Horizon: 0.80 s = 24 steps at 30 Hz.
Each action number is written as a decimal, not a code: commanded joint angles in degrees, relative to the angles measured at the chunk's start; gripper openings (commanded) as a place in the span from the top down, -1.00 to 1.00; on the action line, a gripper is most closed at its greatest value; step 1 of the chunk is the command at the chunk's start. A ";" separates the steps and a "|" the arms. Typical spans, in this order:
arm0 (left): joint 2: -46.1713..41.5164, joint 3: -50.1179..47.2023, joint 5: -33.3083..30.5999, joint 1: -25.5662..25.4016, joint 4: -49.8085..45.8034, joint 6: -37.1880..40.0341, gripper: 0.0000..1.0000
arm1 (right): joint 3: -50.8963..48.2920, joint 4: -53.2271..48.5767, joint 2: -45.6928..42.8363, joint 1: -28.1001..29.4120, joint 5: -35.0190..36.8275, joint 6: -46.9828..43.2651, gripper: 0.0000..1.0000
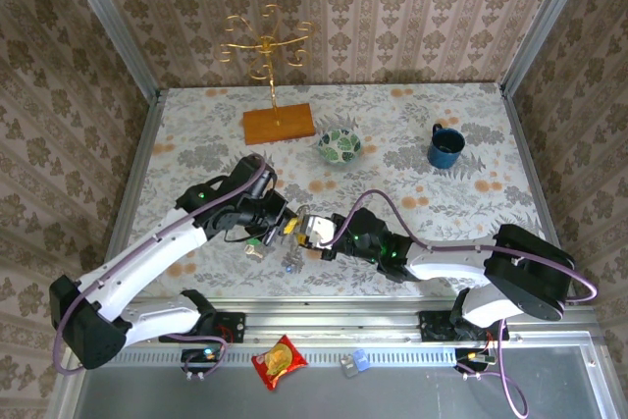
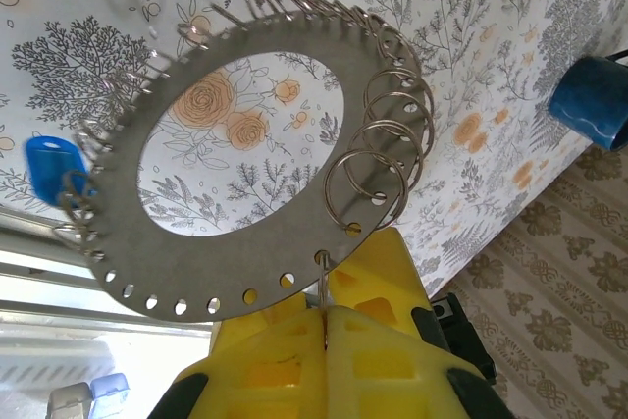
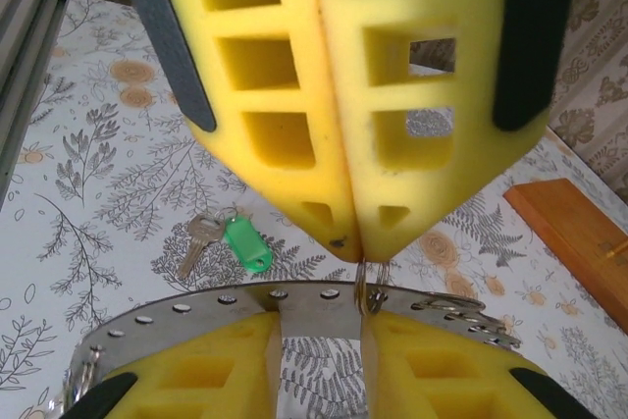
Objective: Put the keys on the keyring
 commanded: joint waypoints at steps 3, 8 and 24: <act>1.25 2.90 2.41 0.65 -2.91 -3.55 1.00 | 1.37 3.94 0.71 0.56 4.83 -0.54 0.41; 2.28 3.20 3.29 0.92 -2.82 -3.24 1.00 | 0.63 4.36 0.43 0.48 7.17 -0.56 0.38; 5.58 6.27 4.75 1.32 -3.32 -2.19 1.00 | 2.48 7.72 2.21 0.56 6.02 1.05 0.65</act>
